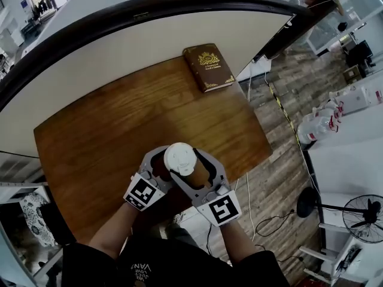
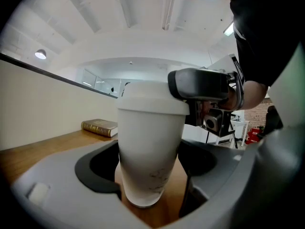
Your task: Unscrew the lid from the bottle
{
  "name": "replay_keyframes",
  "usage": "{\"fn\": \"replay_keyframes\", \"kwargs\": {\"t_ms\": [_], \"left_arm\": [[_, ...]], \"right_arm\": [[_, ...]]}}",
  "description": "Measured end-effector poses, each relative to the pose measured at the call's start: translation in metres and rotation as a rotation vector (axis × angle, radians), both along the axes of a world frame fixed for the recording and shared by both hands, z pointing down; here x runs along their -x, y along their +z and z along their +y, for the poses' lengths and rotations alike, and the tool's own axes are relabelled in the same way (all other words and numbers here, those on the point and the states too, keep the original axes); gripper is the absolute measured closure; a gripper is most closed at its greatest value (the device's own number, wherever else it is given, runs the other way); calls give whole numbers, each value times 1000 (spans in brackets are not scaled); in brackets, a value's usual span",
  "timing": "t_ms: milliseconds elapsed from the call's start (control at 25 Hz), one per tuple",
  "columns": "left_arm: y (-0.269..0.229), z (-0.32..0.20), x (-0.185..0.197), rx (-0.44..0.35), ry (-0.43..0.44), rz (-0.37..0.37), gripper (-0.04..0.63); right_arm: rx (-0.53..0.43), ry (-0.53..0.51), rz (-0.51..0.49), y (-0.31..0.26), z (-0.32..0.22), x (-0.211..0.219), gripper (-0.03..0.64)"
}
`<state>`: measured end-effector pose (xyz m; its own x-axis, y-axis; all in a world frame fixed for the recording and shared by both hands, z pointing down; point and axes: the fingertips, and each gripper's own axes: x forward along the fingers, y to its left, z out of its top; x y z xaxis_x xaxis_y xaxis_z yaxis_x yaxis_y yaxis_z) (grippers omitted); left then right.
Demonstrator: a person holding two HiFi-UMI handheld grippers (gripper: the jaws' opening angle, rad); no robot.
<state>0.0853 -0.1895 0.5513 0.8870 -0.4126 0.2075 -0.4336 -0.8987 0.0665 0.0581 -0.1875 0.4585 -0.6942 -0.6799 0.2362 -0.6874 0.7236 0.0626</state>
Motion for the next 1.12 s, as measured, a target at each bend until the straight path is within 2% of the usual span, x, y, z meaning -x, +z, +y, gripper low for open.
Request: {"fn": "replay_keyframes", "kwargs": {"t_ms": [160,360,440,520,600,680,800,920,1000,1120], "left_arm": [[1,1,0,-11,27,9,218],[1,3,0,-13,42,28,218],[1,2,0,-17,49,31,218],[2,2,0,-18,54,37,218],[2,2,0,-17,57,41,218],[2,3,1,-17,57,44,218],[3,3,2,-17,55,43,218],[5,3,2,-15,46,43,218],[5,3,2,-10,38,44,218],[5,2,2,-4,23,41,218]], "right_arm": [[35,-100,-46,0,0,-2,321],[55,-330,-28,1,4,-2,321],[23,-481,39,2,6,0,321],[-23,-654,147,4,9,1,321],[-15,-757,211,5,11,3,321],[6,-812,251,6,11,4,321],[46,-810,260,8,11,5,321],[51,-722,217,6,9,2,319],[37,-624,142,-2,6,-1,309],[19,-422,-22,-18,0,-8,305]]}}
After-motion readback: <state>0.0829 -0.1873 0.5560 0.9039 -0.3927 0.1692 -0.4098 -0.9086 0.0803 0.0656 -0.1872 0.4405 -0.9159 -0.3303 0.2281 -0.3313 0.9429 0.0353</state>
